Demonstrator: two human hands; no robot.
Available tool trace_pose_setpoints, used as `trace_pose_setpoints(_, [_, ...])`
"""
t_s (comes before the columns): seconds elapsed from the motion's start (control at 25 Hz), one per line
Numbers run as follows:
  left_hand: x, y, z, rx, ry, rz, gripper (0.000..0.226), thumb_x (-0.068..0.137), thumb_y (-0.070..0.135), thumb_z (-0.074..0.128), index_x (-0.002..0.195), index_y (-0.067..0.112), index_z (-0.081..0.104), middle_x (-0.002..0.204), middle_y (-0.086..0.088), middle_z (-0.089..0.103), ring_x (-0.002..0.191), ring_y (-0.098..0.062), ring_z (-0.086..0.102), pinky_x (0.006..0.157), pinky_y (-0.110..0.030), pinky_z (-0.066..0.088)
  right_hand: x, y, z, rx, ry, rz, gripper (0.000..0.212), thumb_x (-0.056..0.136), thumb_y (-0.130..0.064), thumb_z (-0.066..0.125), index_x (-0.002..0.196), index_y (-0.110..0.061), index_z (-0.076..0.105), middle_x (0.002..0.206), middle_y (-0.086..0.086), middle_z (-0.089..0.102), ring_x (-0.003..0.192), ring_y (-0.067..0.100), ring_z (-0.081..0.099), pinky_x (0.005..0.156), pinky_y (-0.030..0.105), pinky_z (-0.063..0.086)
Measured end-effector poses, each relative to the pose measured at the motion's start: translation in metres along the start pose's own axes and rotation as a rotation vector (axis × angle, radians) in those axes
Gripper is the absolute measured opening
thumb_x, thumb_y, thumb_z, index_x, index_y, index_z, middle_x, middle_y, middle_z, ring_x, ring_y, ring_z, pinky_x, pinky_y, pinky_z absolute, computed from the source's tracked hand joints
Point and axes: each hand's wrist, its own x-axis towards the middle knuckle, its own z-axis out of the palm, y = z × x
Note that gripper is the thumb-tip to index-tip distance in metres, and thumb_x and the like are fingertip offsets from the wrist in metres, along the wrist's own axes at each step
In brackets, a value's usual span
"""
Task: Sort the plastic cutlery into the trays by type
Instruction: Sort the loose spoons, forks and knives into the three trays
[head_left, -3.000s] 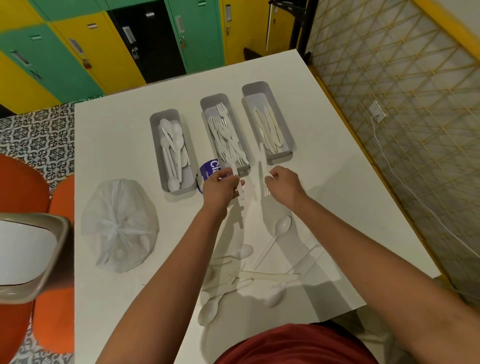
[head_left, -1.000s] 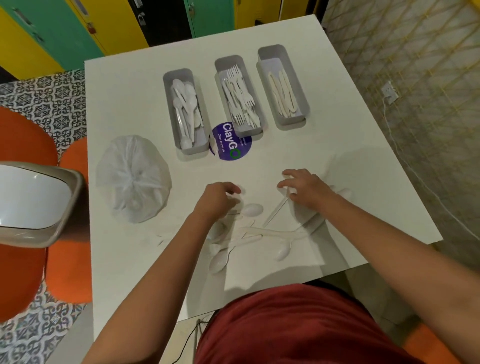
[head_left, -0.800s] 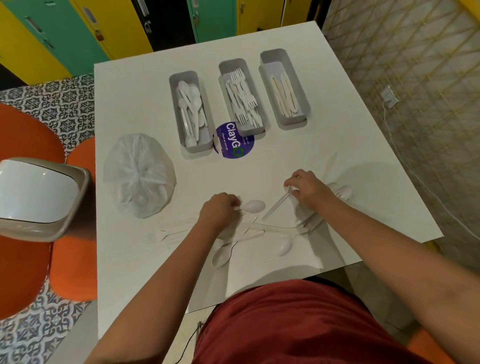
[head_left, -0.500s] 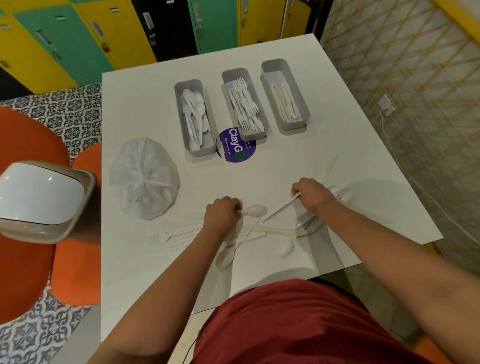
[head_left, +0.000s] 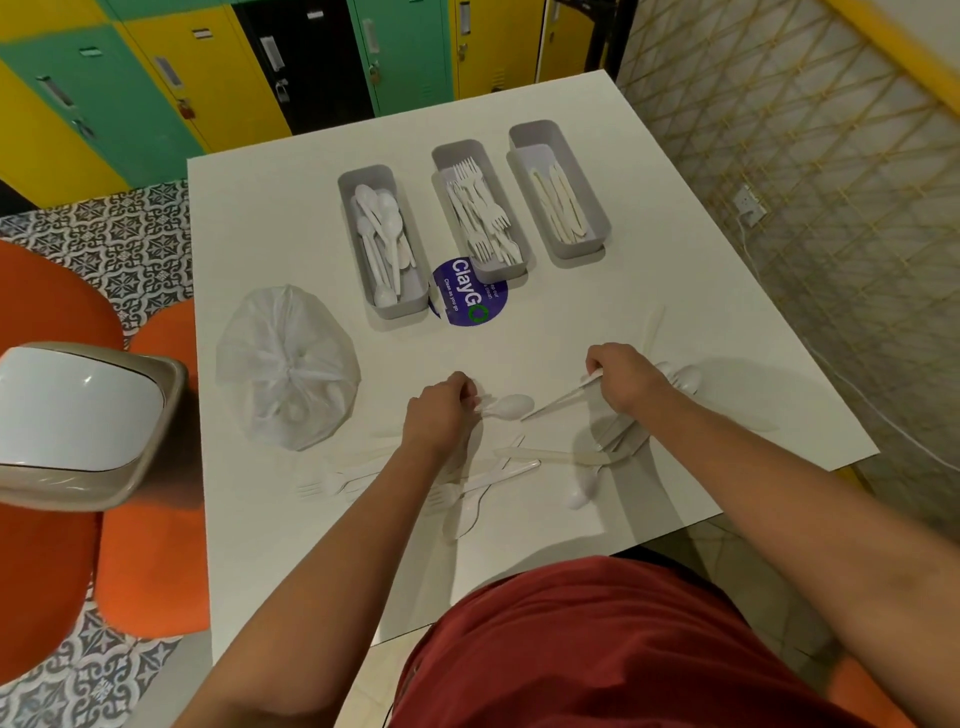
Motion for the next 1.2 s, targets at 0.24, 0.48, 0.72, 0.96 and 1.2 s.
trace_pose_setpoints(0.24, [0.002, 0.010, -0.029, -0.634, 0.049, -0.078, 0.006, 0.092, 0.007, 0.053, 0.092, 0.011, 0.058, 0.077, 0.001, 0.058, 0.062, -0.012, 0.051, 0.060, -0.018, 0.043, -0.010, -0.008, -0.006, 0.140, 0.074, -0.002, 0.033, 0.074, 0.019, 0.034, 0.086, -0.010, 0.046, 0.086, 0.011, 0.049, 0.076, 0.023, 0.043, 0.065, 0.028, 0.033])
trace_pose_setpoints(0.48, [0.002, 0.013, -0.059, -1.265, -0.175, -0.396, 0.041, 0.089, -0.013, 0.033, 0.120, 0.006, 0.053, 0.094, -0.001, 0.061, 0.077, -0.010, 0.055, 0.067, -0.020, 0.048, -0.015, -0.028, -0.011, 0.390, 0.087, 0.048, 0.024, 0.094, 0.002, 0.037, 0.115, -0.001, 0.048, 0.097, 0.019, 0.054, 0.084, 0.030, 0.053, 0.071, 0.031, 0.041])
trace_pose_setpoints(0.72, [-0.001, 0.009, -0.067, -1.519, -0.131, -0.484, 0.024, 0.097, 0.001, 0.043, 0.118, 0.004, 0.054, 0.084, -0.004, 0.060, 0.074, -0.010, 0.058, 0.063, -0.017, 0.056, -0.020, -0.057, -0.009, 0.304, 0.079, 0.004, 0.025, 0.101, -0.016, 0.028, 0.101, 0.002, 0.046, 0.091, 0.018, 0.050, 0.080, 0.027, 0.047, 0.067, 0.031, 0.034])
trace_pose_setpoints(0.96, [0.002, 0.003, -0.067, -1.307, -0.077, -0.507, 0.022, 0.098, 0.004, 0.039, 0.112, 0.012, 0.055, 0.081, 0.000, 0.054, 0.061, -0.009, 0.048, 0.050, -0.020, 0.039, -0.018, -0.080, -0.018, 0.380, 0.033, 0.017, 0.013, 0.096, -0.007, 0.030, 0.102, -0.004, 0.041, 0.095, 0.014, 0.046, 0.083, 0.027, 0.044, 0.071, 0.031, 0.034])
trace_pose_setpoints(1.2, [0.006, -0.003, -0.070, -1.316, -0.008, -0.483, 0.032, 0.091, -0.009, 0.043, 0.118, 0.000, 0.057, 0.085, -0.003, 0.067, 0.079, -0.012, 0.060, 0.083, -0.025, 0.051, 0.005, -0.126, -0.022, 0.428, -0.087, 0.056, 0.010, 0.093, -0.006, 0.039, 0.099, -0.002, 0.045, 0.097, 0.013, 0.047, 0.084, 0.024, 0.045, 0.057, 0.027, 0.034])
